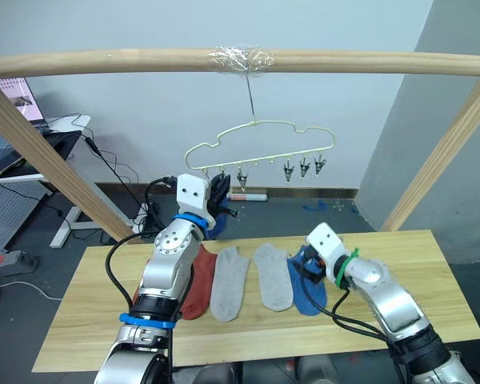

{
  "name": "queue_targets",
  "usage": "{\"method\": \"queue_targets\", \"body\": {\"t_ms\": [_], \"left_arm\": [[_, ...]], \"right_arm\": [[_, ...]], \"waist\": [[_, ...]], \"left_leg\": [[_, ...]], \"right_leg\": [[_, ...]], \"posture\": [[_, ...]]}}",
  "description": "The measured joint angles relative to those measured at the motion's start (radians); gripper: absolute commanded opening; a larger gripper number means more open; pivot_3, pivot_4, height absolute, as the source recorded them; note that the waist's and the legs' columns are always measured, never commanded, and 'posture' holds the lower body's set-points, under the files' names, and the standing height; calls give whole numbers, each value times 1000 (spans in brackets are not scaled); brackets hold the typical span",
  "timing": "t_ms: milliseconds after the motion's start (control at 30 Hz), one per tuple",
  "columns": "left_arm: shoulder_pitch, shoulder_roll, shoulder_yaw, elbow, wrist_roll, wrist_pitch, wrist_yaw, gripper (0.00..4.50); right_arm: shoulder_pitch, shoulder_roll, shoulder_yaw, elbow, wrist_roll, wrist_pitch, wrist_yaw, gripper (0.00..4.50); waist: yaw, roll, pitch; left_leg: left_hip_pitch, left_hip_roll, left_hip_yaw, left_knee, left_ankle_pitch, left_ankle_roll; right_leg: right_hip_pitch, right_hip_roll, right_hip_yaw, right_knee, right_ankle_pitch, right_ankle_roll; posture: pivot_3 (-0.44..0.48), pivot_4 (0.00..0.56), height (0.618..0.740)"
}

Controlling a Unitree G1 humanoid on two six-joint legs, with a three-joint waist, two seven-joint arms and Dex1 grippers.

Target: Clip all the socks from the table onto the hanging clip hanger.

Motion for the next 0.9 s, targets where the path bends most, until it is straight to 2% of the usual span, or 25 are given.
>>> {"method": "queue_targets", "body": {"t_ms": [100,267,300,367,700,767,800,900], "left_arm": [[31,7,-1,-52,-17,36,-23,125],[68,7,-1,-125,-29,81,-31,125],[77,6,-3,-137,-30,91,-31,125],[89,7,-2,-161,-31,103,-30,125],[106,14,1,-202,-34,146,-31,125],[107,15,1,-203,-35,149,-31,125],[107,16,1,-204,-37,154,-32,125],[107,16,1,-208,-43,166,-34,125]], "right_arm": [[-58,58,39,214,-62,-54,3,4500],[-116,109,46,408,-116,-124,21,4500],[-126,116,48,443,-129,-138,27,4208],[-134,126,47,496,-139,-176,42,3941],[-104,131,25,535,-150,-261,88,587],[-95,126,22,533,-152,-267,88,123],[-86,123,16,528,-156,-269,88,26],[-54,112,-8,506,-158,-274,88,26]], "waist": [[0,0,0],[8,0,0],[8,0,0],[9,0,0],[19,0,-5],[21,0,-7],[22,0,-8],[26,0,-12]], "left_leg": [[0,0,0,0,0,0],[0,0,0,0,0,0],[0,-1,0,0,0,0],[1,0,0,0,0,0],[2,-1,-1,2,0,0],[2,-1,-1,2,0,0],[2,-1,-1,2,0,0],[2,-1,-1,2,0,0]], "right_leg": [[0,0,0,1,0,0],[0,0,0,0,0,0],[0,0,0,1,0,0],[0,0,0,1,0,0],[3,0,0,1,2,1],[3,0,0,1,2,1],[3,0,0,1,2,1],[3,0,0,1,2,1]], "posture": [[-41,137,740],[-17,135,740],[-10,135,740],[0,128,740],[7,110,740],[3,106,740],[-2,104,740],[-7,100,740]]}}
